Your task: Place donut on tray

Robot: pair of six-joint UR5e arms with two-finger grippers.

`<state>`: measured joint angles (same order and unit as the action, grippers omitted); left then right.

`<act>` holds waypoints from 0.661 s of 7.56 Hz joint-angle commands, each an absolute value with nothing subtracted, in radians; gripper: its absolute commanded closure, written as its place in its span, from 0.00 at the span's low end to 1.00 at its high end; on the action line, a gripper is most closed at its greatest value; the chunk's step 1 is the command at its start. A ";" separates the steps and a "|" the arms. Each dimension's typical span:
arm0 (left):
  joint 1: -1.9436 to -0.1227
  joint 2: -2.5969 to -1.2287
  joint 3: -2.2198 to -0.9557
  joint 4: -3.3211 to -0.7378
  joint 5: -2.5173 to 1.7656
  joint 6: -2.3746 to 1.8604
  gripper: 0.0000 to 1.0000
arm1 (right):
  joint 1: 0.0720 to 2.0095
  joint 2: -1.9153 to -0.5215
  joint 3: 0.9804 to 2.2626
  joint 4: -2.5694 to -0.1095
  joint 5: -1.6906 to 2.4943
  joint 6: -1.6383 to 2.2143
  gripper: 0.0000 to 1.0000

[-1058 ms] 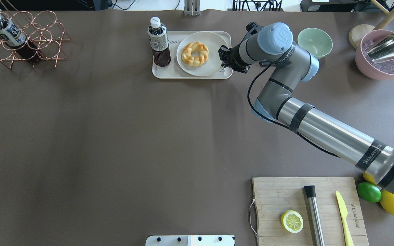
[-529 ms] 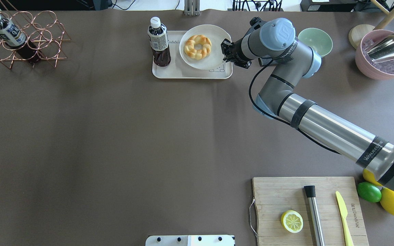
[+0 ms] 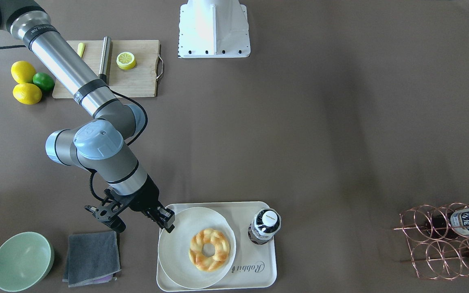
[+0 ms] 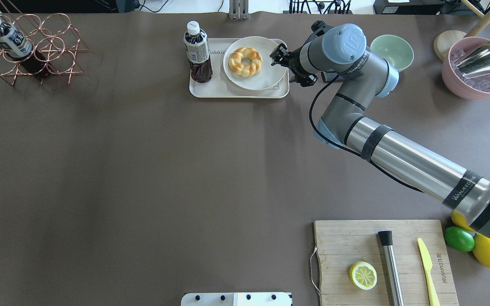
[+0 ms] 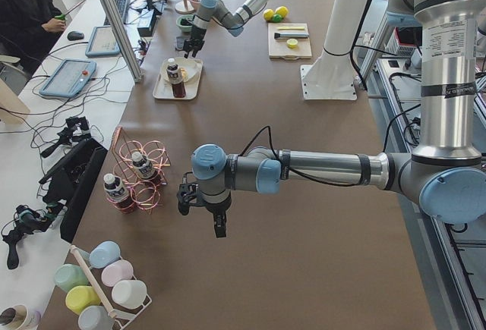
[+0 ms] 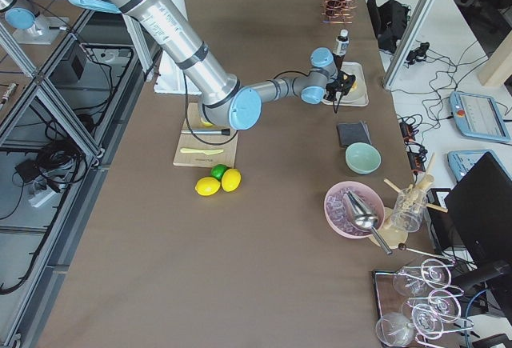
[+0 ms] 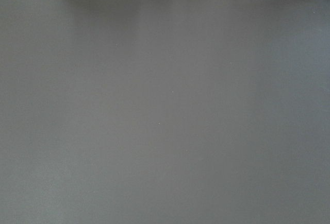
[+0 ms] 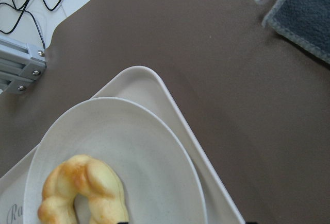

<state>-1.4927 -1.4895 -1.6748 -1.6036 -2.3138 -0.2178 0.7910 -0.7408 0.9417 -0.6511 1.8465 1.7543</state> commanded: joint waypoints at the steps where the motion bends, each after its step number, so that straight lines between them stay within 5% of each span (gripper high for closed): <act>1: -1.493 -1.489 -1.678 -1.603 -2.313 -0.218 0.02 | 0.828 -0.742 0.989 -0.699 1.883 1.728 0.00; 5: -1.496 -1.486 -1.681 -1.603 -2.312 -0.216 0.02 | 0.960 -0.889 1.439 -1.176 2.009 1.426 0.00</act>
<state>-1.4940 -1.4882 -1.6798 -1.6030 -2.3120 -0.2171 0.9008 -0.8003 1.2237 -0.9666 1.9896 1.5861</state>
